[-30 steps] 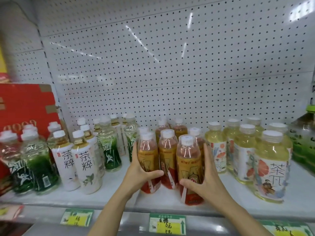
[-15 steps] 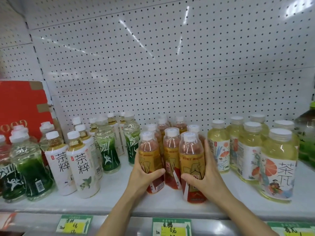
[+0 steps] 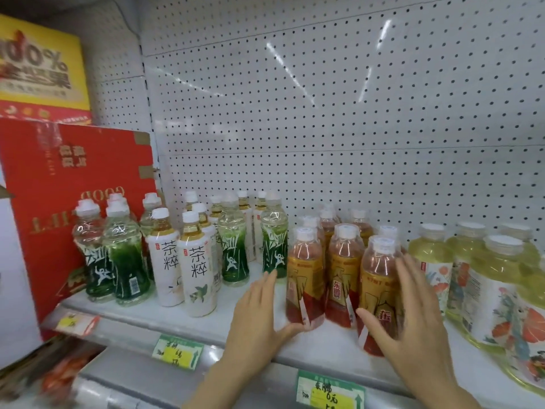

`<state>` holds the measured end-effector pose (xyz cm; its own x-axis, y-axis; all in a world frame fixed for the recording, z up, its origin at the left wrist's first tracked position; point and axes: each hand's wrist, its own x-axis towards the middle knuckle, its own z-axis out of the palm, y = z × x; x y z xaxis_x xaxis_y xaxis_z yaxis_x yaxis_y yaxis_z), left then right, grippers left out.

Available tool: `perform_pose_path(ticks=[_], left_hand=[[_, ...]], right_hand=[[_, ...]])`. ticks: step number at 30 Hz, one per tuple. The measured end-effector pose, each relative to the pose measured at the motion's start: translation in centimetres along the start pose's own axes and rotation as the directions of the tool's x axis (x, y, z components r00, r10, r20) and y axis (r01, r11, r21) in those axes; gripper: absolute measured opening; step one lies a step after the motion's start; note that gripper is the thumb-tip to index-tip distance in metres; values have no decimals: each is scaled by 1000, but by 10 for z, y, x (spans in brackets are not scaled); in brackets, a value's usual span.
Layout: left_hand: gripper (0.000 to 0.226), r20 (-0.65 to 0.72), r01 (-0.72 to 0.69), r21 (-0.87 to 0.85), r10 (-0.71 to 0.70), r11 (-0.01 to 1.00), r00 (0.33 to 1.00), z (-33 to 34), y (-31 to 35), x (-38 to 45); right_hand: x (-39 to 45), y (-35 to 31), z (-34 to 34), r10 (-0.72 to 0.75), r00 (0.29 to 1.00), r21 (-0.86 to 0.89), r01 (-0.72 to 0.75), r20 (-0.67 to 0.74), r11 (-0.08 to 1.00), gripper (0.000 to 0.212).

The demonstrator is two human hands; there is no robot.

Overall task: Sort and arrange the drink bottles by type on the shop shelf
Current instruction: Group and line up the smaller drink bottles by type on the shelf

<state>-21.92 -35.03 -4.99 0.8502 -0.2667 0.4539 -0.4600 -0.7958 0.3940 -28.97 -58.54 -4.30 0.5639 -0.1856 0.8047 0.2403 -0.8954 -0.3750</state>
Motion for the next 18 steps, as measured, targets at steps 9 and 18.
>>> perform_pose_path(ticks=[9, 18], left_hand=[[87, -458, 38, 198, 58, 979, 887, -63, -71, 9], [114, -322, 226, -141, -260, 964, 910, -53, -132, 20]], right_hand=[[2, -52, 30, -374, 918, -163, 351, -132, 922, 64], [13, -157, 141, -271, 963, 151, 267, 3, 952, 49]])
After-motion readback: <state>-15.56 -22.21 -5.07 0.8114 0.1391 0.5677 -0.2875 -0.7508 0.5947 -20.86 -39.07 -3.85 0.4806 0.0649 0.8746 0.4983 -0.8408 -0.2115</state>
